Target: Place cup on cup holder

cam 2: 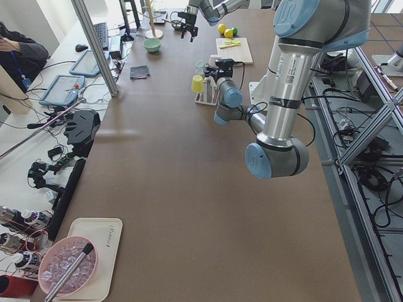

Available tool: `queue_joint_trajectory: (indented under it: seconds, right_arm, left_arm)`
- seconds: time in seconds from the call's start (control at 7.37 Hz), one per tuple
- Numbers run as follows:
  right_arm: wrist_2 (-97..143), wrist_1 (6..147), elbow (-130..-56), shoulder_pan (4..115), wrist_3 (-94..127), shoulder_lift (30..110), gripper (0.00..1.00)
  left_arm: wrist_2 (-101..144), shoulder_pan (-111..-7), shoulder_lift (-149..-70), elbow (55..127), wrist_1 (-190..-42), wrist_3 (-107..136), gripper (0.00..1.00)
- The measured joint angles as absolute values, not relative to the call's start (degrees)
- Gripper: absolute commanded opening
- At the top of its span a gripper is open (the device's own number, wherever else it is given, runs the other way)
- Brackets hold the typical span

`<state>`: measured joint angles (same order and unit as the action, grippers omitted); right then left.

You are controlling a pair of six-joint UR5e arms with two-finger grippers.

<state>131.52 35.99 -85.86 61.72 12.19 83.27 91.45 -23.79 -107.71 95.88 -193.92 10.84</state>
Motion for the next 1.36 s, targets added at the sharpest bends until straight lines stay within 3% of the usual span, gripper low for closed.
queue_joint_trajectory:
  seconds: [0.68,1.36]
  right_arm:
    - [132.59,61.86,-87.74,74.91,12.72,89.62,0.96]
    - [133.38,92.38,-97.35,82.9,11.99,91.66,1.0]
  left_arm:
    - [92.77,-20.28,-111.7,89.8,-193.88,12.84,0.13]
    - [92.73,-20.0,-114.22,86.84,-193.41,12.82,0.16]
